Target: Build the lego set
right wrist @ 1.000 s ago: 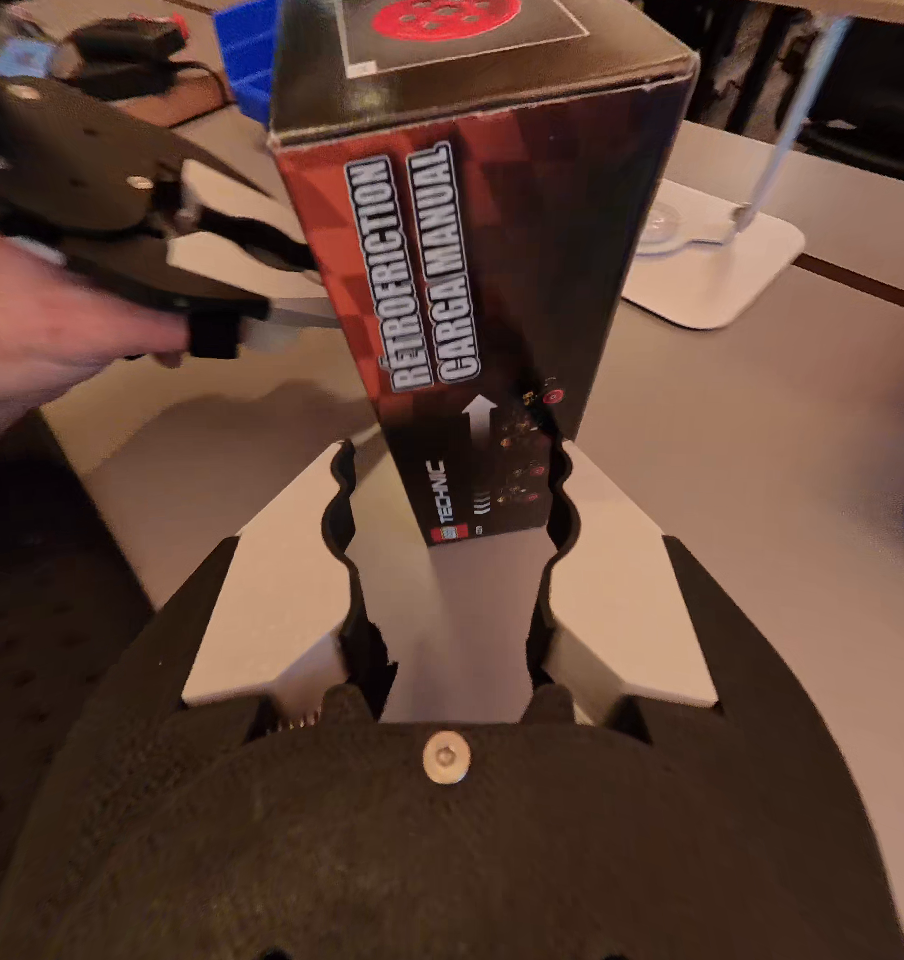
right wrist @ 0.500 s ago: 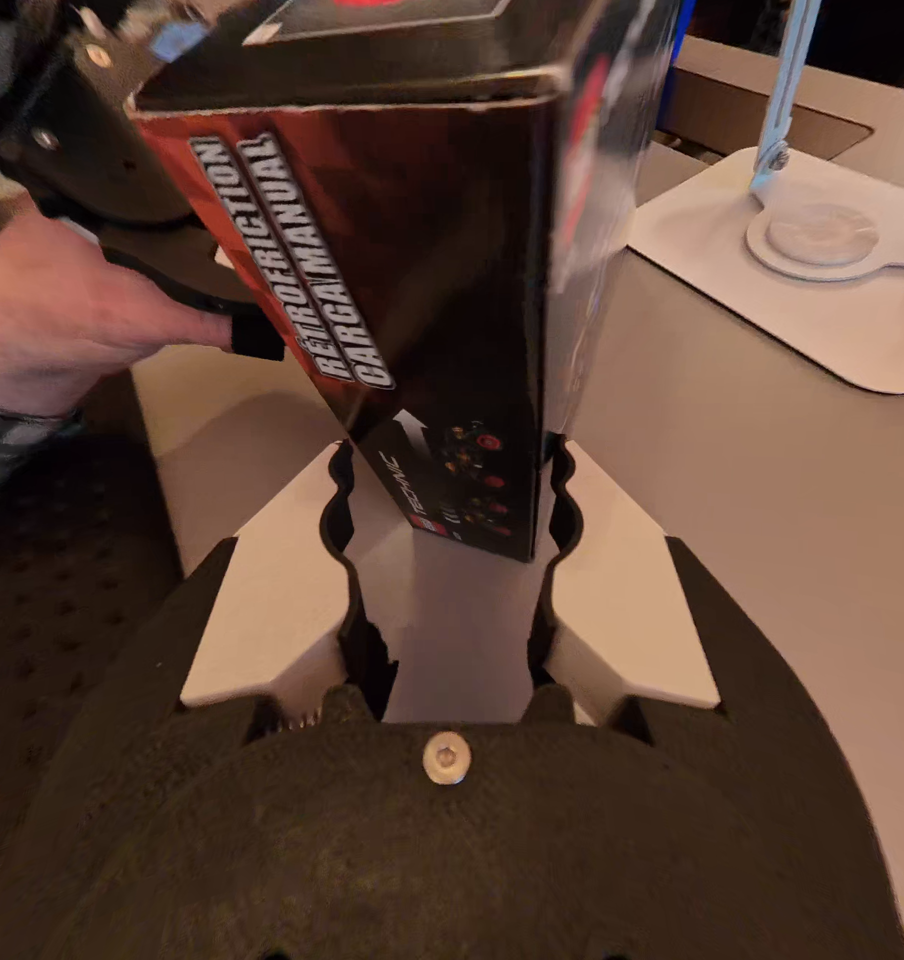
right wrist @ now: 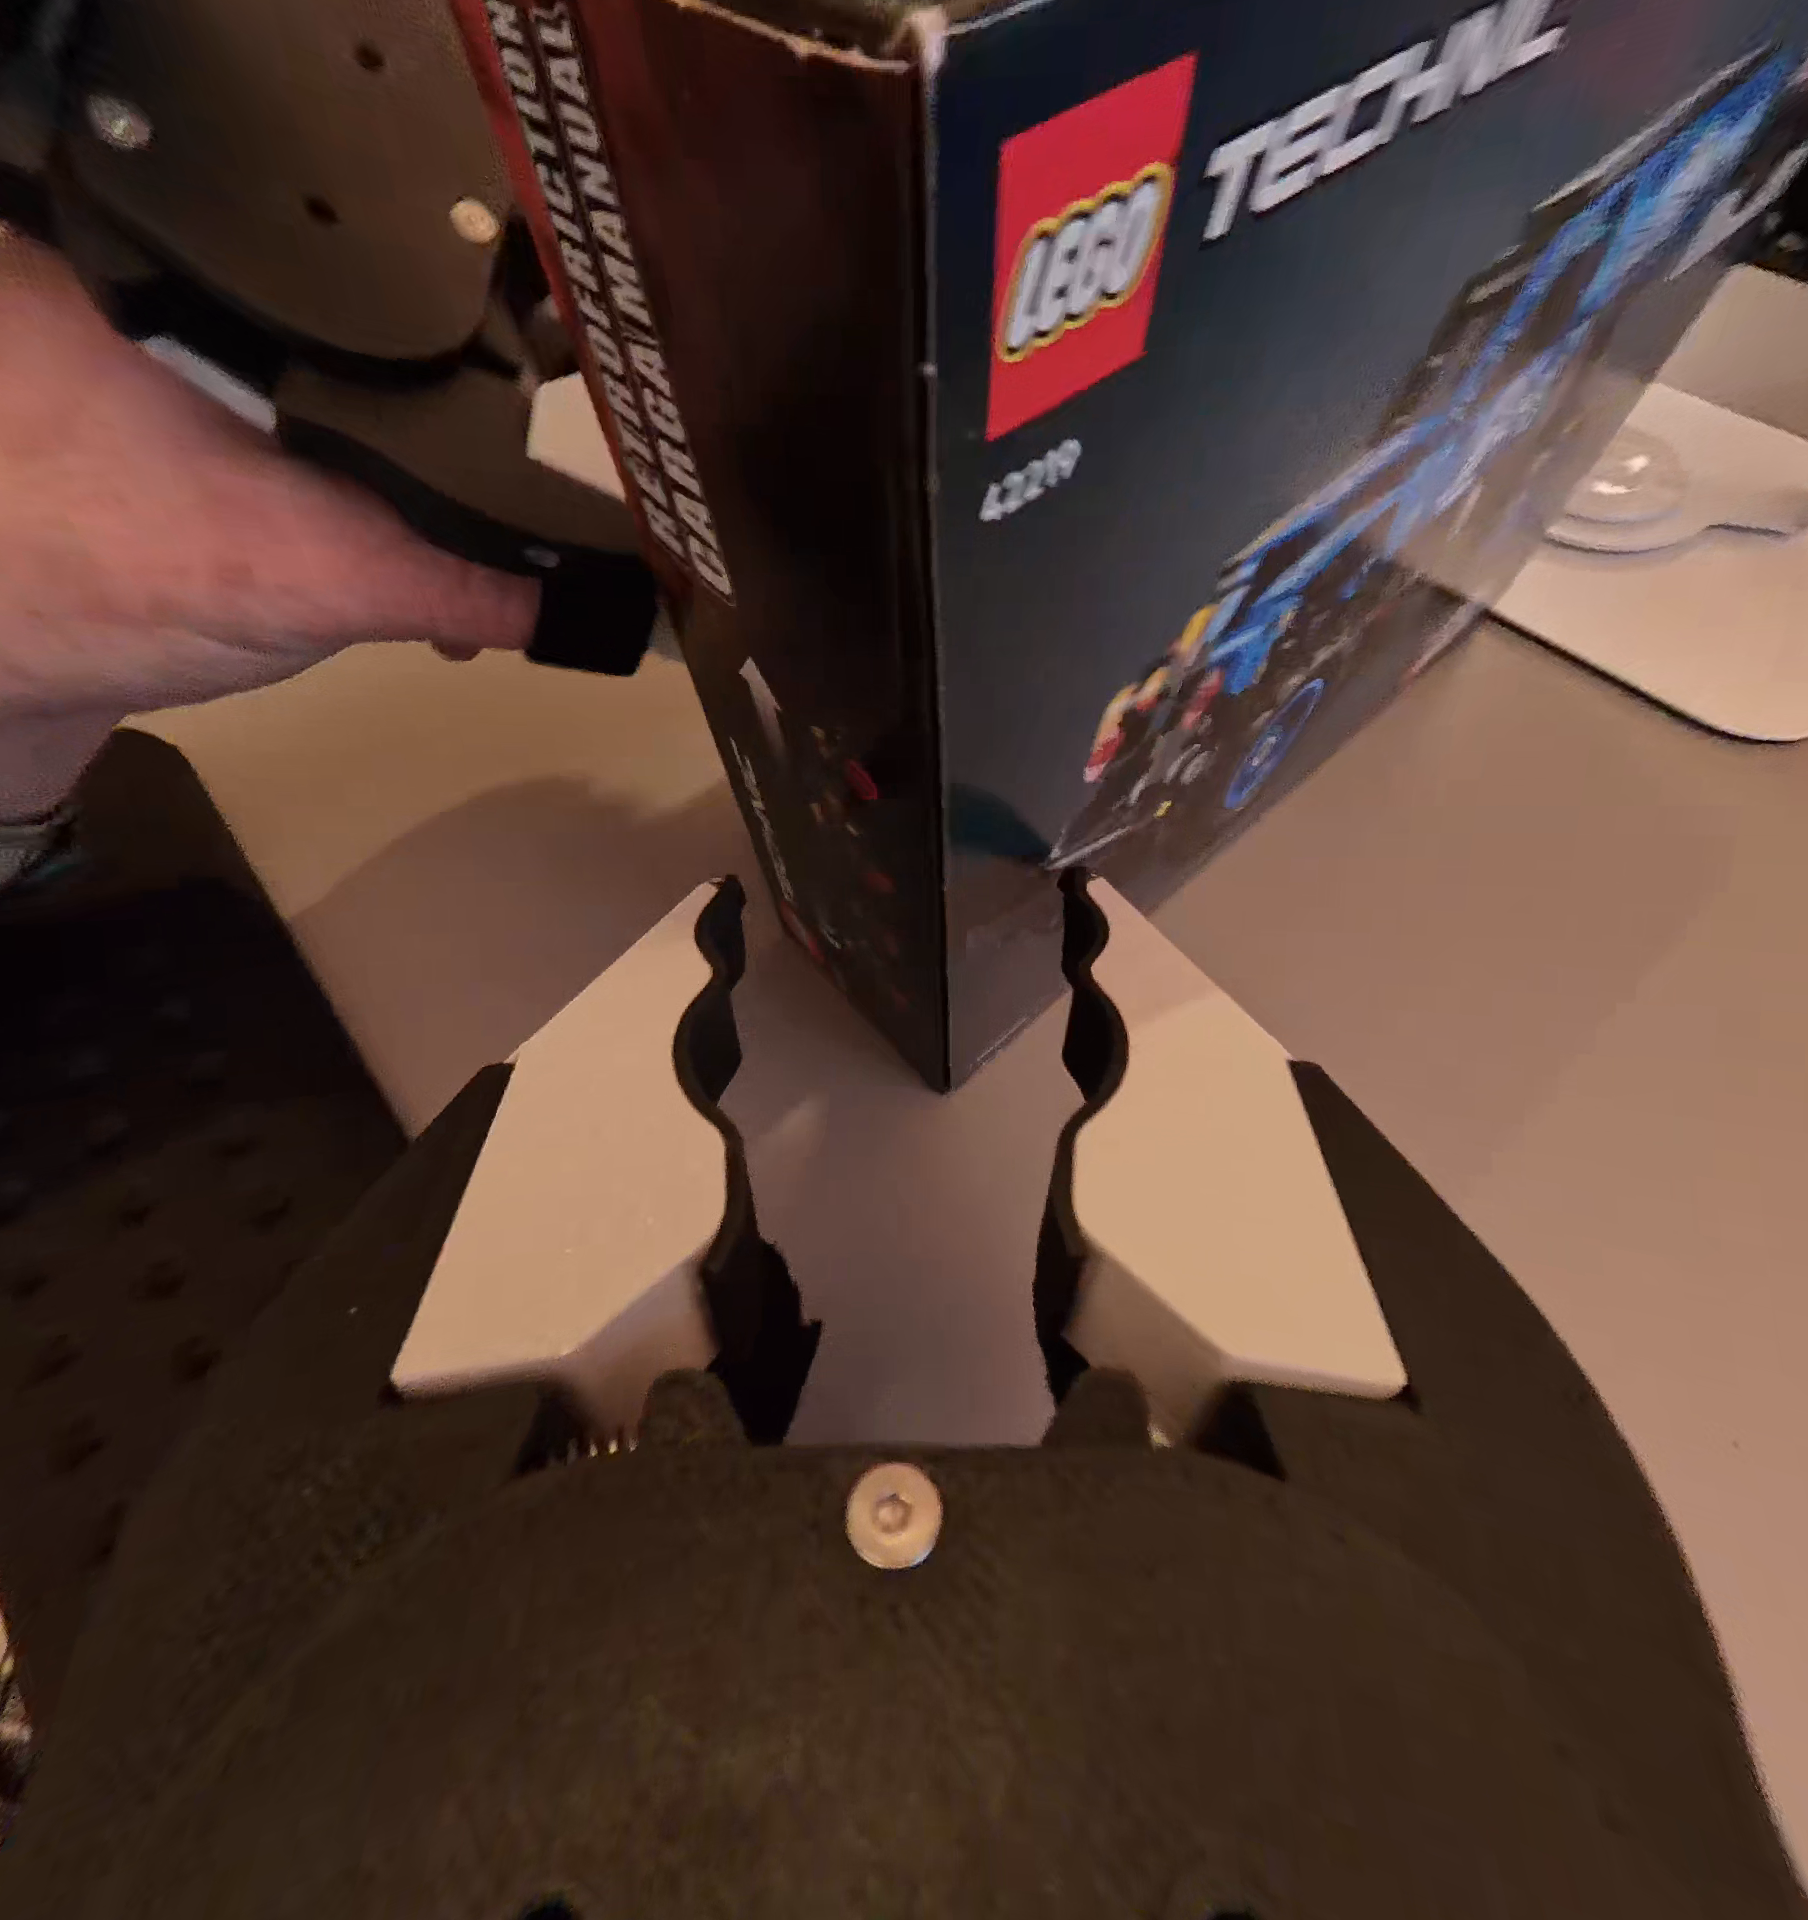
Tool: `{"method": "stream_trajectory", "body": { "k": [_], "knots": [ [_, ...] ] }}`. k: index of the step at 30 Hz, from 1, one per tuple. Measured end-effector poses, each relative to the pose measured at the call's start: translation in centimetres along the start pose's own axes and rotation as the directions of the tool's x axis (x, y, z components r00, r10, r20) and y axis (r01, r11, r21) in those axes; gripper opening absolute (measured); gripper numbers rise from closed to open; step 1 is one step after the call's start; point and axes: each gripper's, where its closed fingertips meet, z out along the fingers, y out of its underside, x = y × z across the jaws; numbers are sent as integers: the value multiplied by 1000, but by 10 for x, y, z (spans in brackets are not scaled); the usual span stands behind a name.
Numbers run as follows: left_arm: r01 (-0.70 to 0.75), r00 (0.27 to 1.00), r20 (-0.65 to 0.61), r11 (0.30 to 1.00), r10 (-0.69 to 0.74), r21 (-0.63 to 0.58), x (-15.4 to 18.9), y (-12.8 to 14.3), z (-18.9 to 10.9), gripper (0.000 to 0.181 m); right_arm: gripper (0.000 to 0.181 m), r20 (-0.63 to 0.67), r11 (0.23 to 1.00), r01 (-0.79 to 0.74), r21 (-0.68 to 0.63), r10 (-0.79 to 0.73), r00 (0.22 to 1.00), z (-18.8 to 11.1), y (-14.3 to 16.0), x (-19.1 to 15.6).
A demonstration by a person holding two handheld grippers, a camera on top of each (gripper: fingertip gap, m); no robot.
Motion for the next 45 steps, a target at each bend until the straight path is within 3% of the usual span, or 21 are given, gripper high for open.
{"method": "stream_trajectory", "body": {
  "k": [5,9,13,16,45],
  "knots": [
    [151,981,130,988,-145,-34,3,31,-17,33,73,-60,1000,-4,19,5,998,-10,7,6],
    [127,971,208,991,-115,-43,25,48,-27,44,74,-86,999,34,-7,-35,996,-8,17,-3],
    [90,965,247,996,-88,7,36,47,-27,45,76,-79,999,36,-2,-36,996,-2,24,-13],
    [75,968,244,996,-61,-45,42,58,-18,44,76,-111,998,62,-1,-62,992,-1,23,-12],
    [50,970,238,998,-42,-26,46,55,-19,37,71,-142,998,65,12,-62,988,-3,23,-10]
  ]
}}
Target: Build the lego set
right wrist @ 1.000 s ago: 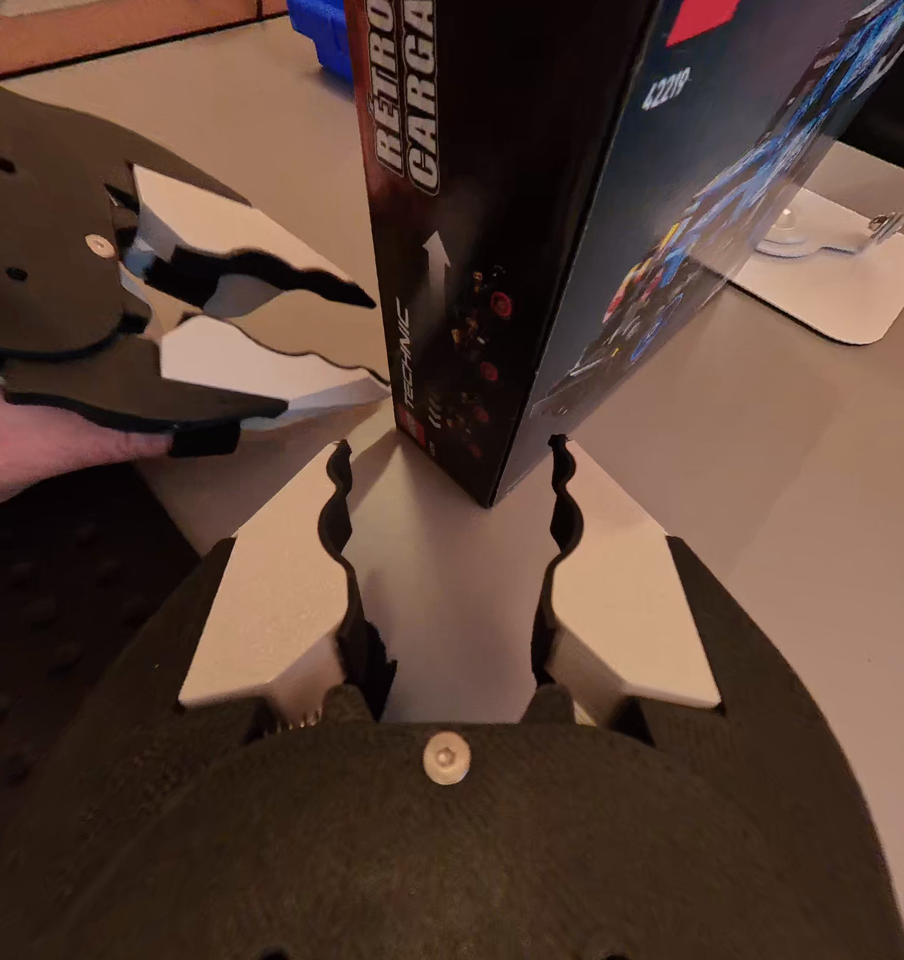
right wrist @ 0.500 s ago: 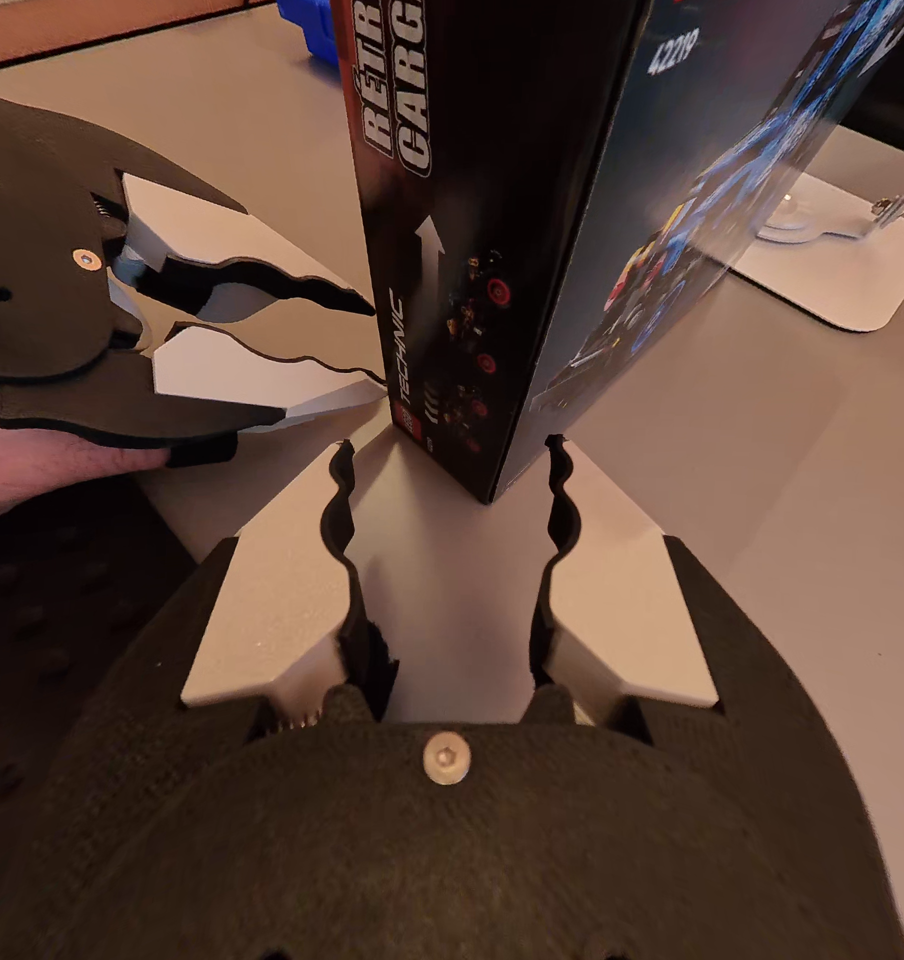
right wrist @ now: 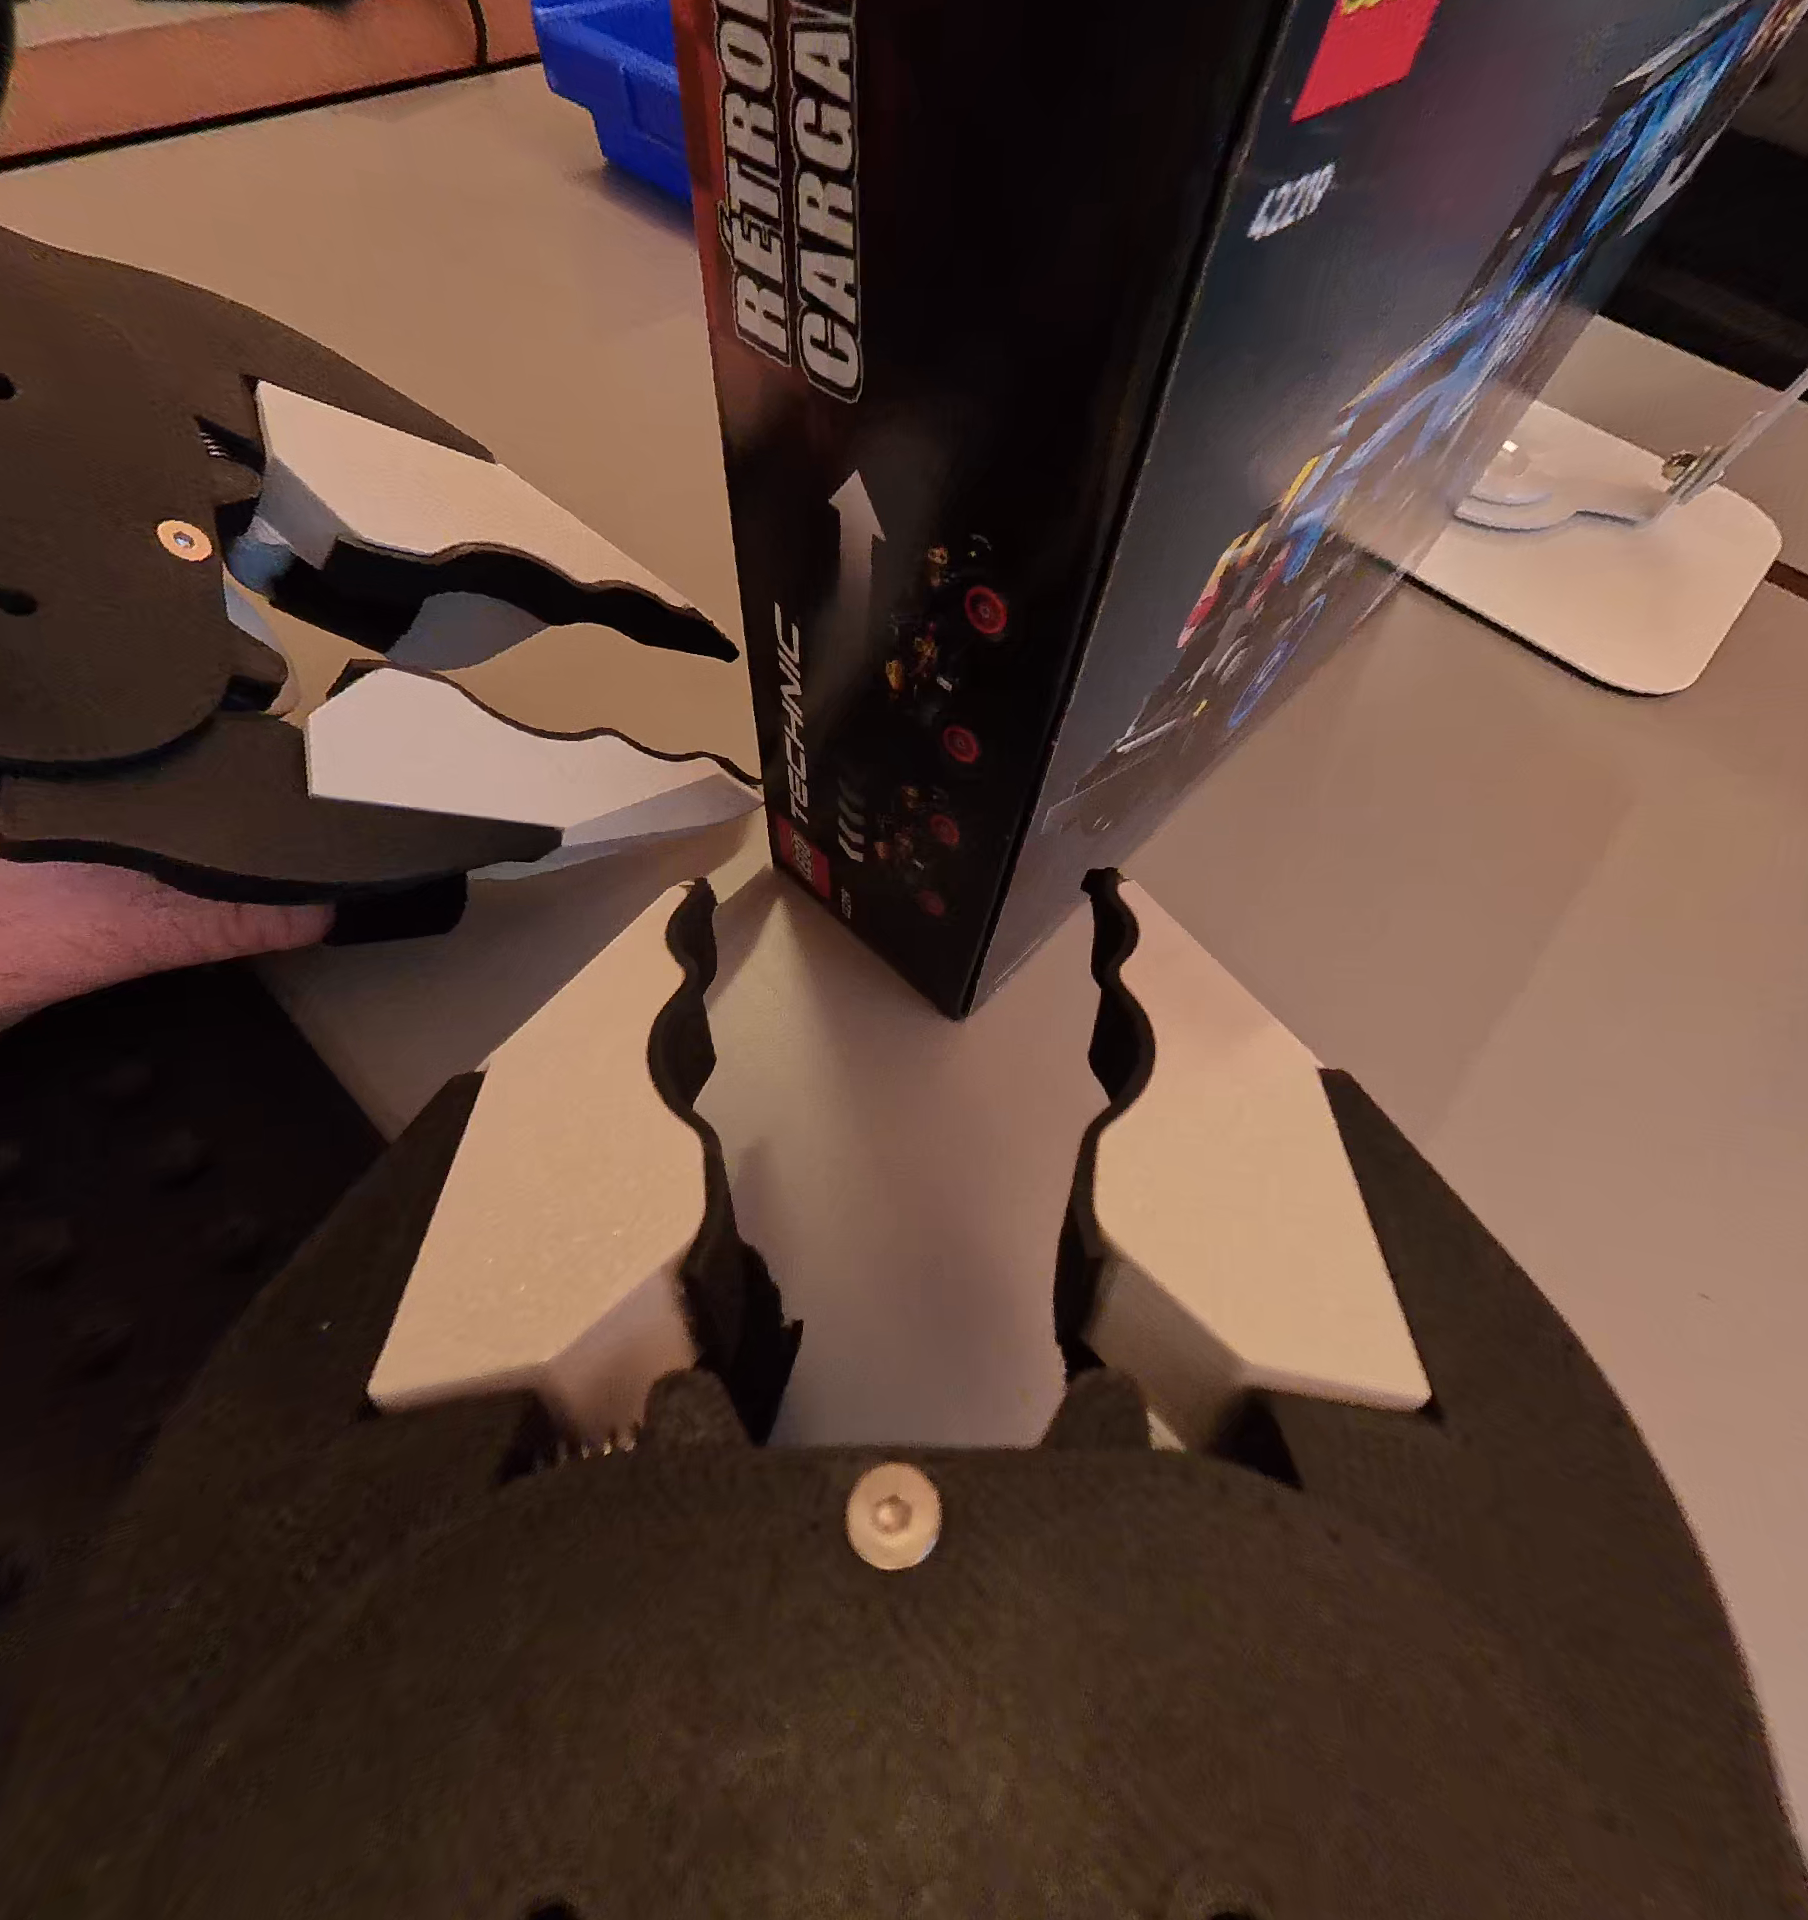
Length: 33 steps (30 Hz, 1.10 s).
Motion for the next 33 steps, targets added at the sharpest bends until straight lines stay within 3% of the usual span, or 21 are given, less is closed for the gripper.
{"method": "stream_trajectory", "body": {
  "k": [9,12,14,16,19,23,28,31,33],
  "knots": [
    [7,1000,-3,1000,-7,11,-1,-1,-2,38,70,-16,999,-10,47,11,1000,-7,-8,4],
    [28,1000,8,999,-28,24,-5,-5,-4,44,60,-20,996,-3,88,5,1000,-15,-17,9],
    [71,997,14,996,-72,54,-9,-12,-7,58,59,-29,995,7,97,-4,1000,-20,-24,17],
    [141,990,-22,984,-139,109,-9,-25,-14,85,60,-39,994,-16,109,21,999,-25,-30,33],
    [202,979,-53,969,-197,142,-8,-35,-27,100,63,-50,993,-43,111,49,998,-30,-36,57],
    [259,960,-165,945,-227,202,12,-53,-39,105,59,59,998,-22,65,19,998,-23,-32,54],
    [159,981,-143,960,-128,229,21,-67,-29,112,51,356,988,-122,89,83,931,-17,-40,12],
    [106,992,-93,970,-87,217,6,-59,-20,114,43,503,984,-169,59,117,856,-13,-44,-18],
    [126,991,-64,974,-115,189,-9,-52,-8,120,41,469,988,-143,56,100,877,-7,-43,-19]
  ]
}}
